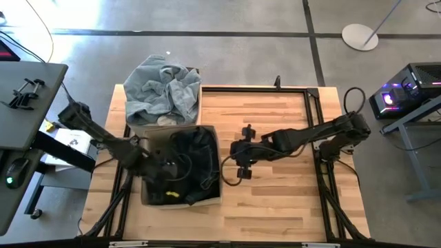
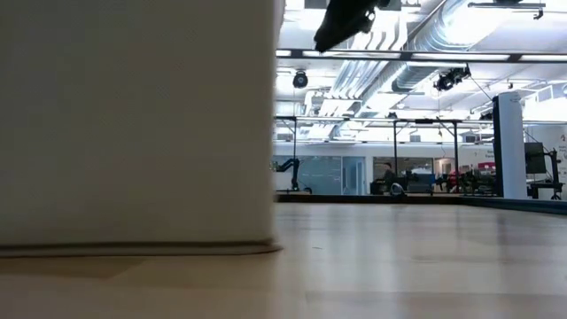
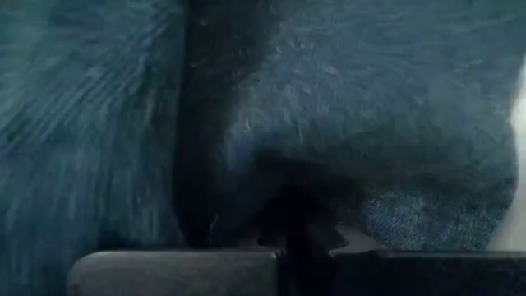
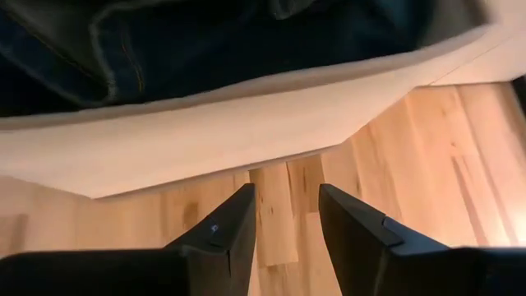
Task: Sort clothes
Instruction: Put the black pants into the bottom brown laundry organizer, then move the laundry organizer to the bottom
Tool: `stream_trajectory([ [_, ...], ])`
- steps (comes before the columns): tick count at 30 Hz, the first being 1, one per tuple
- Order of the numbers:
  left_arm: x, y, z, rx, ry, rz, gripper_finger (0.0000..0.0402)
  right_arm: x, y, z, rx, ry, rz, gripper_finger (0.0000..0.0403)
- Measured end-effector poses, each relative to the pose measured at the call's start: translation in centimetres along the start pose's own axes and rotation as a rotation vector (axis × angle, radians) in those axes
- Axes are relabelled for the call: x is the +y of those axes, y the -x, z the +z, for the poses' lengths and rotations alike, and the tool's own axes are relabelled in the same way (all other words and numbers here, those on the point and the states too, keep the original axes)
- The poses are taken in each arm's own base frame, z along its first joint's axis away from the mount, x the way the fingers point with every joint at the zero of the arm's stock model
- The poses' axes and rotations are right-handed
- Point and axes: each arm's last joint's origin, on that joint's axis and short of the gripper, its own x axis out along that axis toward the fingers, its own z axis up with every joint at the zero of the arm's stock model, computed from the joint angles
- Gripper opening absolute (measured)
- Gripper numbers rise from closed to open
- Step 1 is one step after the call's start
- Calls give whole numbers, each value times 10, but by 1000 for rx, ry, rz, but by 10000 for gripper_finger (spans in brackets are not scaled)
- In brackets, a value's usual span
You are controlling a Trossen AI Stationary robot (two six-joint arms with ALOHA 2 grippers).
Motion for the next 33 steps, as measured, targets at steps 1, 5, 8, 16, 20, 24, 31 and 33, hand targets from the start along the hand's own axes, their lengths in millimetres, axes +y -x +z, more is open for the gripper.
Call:
stream_trajectory([
  [1,3,-9,1,13,2,-29,0,0,-6,0,13,22,4,124],
  [5,17,-18,-2,100,91,-21,0,3,-38,-2,66,133,8,124],
  [8,20,2,-7,122,147,8,0,5,-65,0,50,161,6,124],
  [16,5,108,-8,-234,82,-142,0,11,-131,23,-247,208,118,124],
  [20,10,145,-2,-598,-30,19,0,10,-148,30,-359,224,148,124],
  [24,19,152,3,-738,-12,195,0,6,-158,27,-350,208,260,124],
  [31,36,142,-1,-642,149,341,0,5,-102,25,-200,179,162,124],
  [33,43,139,-7,-569,210,386,0,6,-78,22,-161,189,90,124],
])
